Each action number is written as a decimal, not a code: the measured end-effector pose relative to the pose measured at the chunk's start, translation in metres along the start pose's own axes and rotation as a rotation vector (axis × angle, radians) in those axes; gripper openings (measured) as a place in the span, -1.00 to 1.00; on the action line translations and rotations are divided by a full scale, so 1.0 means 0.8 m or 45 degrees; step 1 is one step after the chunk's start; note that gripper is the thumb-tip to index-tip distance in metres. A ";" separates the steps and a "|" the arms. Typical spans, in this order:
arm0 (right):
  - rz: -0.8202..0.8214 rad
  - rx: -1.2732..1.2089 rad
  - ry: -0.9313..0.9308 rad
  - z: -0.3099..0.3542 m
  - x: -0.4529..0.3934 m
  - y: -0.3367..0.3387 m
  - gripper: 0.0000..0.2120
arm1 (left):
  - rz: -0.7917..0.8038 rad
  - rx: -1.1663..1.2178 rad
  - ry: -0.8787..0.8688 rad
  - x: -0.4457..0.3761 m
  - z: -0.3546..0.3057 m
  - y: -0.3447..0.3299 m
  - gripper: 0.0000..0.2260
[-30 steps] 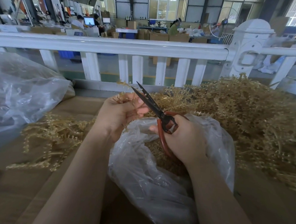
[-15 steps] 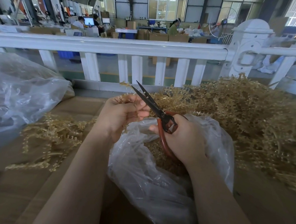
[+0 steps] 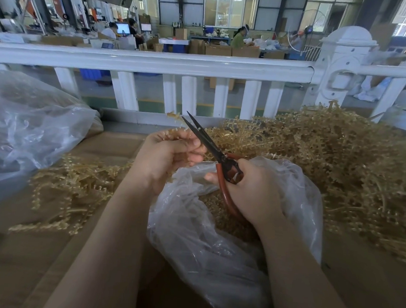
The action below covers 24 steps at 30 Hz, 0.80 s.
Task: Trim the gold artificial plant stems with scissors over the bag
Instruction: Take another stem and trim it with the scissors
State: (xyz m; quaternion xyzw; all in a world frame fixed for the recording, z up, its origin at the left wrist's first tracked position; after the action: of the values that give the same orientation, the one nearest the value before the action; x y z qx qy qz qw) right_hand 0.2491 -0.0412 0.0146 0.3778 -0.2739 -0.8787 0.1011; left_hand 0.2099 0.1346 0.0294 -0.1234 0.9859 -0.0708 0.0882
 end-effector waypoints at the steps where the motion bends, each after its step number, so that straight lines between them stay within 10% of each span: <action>1: -0.004 0.017 0.001 0.000 0.000 0.000 -0.53 | 0.006 -0.042 -0.003 0.000 0.000 0.000 -0.91; 24: 0.046 0.030 -0.055 -0.002 -0.001 -0.005 -0.58 | 0.043 -0.100 -0.170 0.002 -0.012 0.009 -0.92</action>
State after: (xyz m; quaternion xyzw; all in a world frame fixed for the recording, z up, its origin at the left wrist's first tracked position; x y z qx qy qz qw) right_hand 0.2506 -0.0384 0.0119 0.3547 -0.2930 -0.8815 0.1066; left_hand 0.2049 0.1424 0.0376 -0.1146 0.9818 -0.0220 0.1499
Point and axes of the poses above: each hand's wrist, its own x-axis away from the middle knuckle, its own y-axis out of the back of the hand, z = x × y, the point moved 10 cm from there along -x, towards the middle knuckle, and after that the axes turned 4 degrees about z, right-handed, at the moved point
